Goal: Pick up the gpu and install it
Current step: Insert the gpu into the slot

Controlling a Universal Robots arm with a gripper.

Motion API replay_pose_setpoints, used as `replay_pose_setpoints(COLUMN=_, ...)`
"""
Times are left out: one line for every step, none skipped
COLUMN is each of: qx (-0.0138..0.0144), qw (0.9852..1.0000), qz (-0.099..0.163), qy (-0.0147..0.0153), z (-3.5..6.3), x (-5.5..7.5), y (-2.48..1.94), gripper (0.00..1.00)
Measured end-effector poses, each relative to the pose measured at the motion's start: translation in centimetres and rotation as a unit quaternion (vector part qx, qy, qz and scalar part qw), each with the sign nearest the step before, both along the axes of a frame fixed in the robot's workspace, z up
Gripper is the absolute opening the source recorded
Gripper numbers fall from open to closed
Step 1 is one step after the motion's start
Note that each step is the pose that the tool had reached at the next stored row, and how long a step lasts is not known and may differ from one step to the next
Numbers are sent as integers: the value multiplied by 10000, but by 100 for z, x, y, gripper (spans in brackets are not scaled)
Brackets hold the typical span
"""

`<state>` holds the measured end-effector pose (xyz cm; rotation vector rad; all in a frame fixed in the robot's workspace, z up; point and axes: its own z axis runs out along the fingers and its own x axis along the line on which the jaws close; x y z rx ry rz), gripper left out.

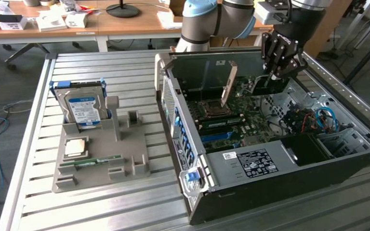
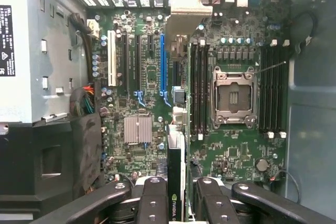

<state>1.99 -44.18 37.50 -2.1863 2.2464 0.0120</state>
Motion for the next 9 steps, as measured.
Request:
replay_pose_setpoints(qx=0, qw=10000, qz=0, qy=0, z=0, x=0, y=0, gripper=26)
replay_pose_setpoints(qx=0, qw=10000, qz=0, qy=0, z=0, x=0, y=0, gripper=26)
replay_pose_setpoints(qx=0, qw=10000, qz=0, qy=0, z=0, x=0, y=0, gripper=26)
replay_pose_setpoints(qx=1, qw=10000, qz=0, qy=0, z=-1, x=0, y=0, gripper=26)
replay_pose_setpoints(qx=0, qw=10000, qz=0, qy=0, z=-1, x=0, y=0, gripper=26)
replay_pose_setpoints(qx=1, qw=10000, qz=-2, qy=0, z=-1, x=-5, y=0, gripper=26)
replay_pose_setpoints(qx=1, qw=10000, qz=-2, qy=0, z=-2, x=-12, y=0, gripper=26)
replay_pose_setpoints(qx=2, qw=10000, qz=-1, qy=-1, z=-4, x=-21, y=0, gripper=26)
replay_pose_setpoints(qx=1, qw=10000, qz=0, qy=0, z=-5, x=-35, y=0, gripper=26)
